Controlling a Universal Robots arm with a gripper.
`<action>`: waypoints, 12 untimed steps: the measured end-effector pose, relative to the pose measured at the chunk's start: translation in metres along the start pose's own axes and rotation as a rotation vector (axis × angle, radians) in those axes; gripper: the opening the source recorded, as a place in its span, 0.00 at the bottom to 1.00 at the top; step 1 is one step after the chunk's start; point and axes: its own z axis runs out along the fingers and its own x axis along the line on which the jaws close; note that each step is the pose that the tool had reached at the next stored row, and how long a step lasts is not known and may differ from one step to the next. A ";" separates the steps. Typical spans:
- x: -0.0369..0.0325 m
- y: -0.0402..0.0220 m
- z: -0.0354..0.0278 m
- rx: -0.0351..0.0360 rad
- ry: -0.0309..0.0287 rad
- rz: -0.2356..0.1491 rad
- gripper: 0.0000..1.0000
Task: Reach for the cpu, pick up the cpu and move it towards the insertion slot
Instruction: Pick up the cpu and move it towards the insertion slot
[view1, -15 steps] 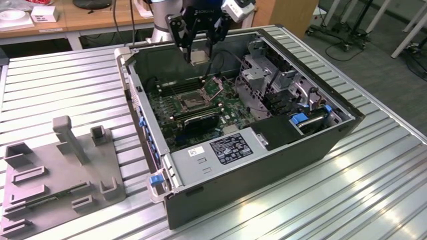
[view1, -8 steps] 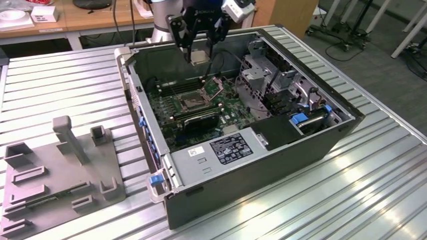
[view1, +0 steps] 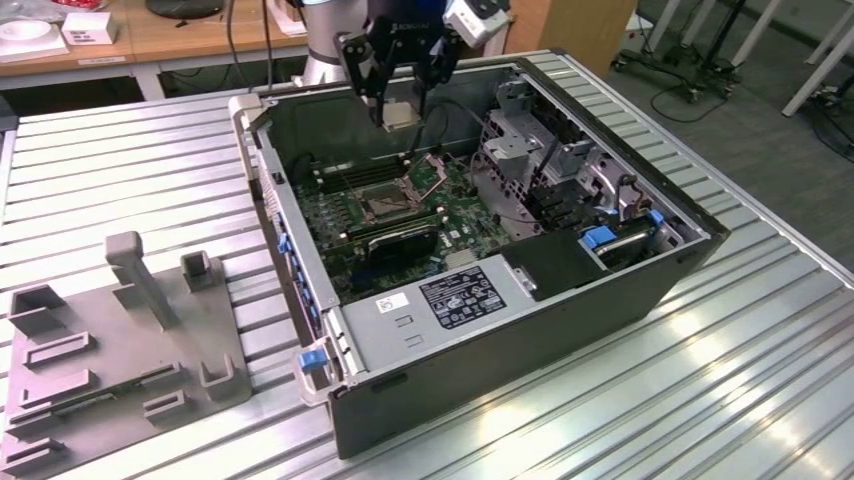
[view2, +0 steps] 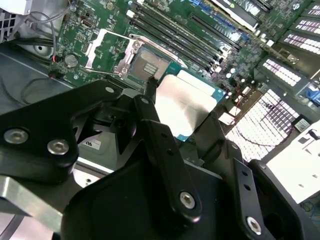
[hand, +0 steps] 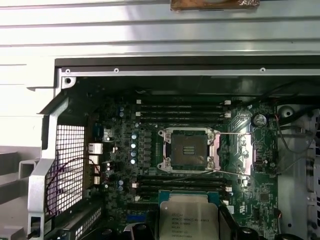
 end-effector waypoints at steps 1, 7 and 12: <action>-0.0005 0.0008 0.0009 0.0000 0.0000 0.000 0.55; -0.0026 0.0082 0.0062 0.0000 0.0000 0.000 0.55; -0.0028 0.0185 0.0086 0.0001 0.0000 0.000 0.55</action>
